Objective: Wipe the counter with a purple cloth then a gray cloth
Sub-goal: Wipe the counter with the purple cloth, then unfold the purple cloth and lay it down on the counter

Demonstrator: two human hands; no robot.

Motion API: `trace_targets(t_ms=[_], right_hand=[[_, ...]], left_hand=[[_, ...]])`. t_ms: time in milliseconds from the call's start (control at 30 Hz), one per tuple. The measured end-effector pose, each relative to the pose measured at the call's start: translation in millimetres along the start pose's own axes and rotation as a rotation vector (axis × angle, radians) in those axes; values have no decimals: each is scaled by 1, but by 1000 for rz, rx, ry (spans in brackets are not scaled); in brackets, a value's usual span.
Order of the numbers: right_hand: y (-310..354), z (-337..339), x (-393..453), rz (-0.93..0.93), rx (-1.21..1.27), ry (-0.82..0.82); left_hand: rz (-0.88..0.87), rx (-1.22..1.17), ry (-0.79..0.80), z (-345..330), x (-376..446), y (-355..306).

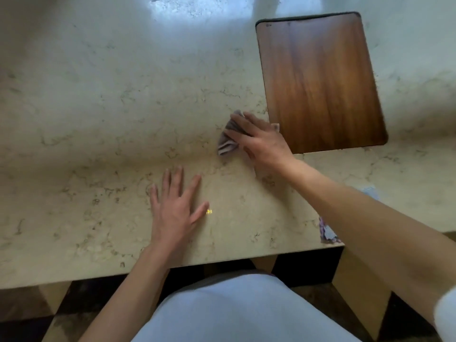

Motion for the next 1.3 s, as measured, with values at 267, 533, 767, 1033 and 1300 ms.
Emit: trace_targets(t_ms=[267, 533, 767, 1033, 1300], right_hand=[[106, -34, -137, -48, 182, 8], [114, -17, -161, -158, 486, 141], [86, -5, -139, -501, 387, 197], [102, -18, -129, -590, 373, 258], [106, 2, -119, -720, 877, 368]], left_hand=[[-5, -104, -38, 4, -4, 2], [90, -289, -216, 27, -15, -7], [365, -467, -89, 14, -63, -41], [453, -653, 9, 15, -63, -45], [293, -1384, 20, 53, -54, -39]])
Point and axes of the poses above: each hand's wrist, its own x-axis towards the middle knuckle, its own z-axis out of the back of the hand, y = z × x, the point moved 5 cm from there along x, towards the middle knuckle, and after that the axes turned 11 degrees about -z, right-handed, at the moved point
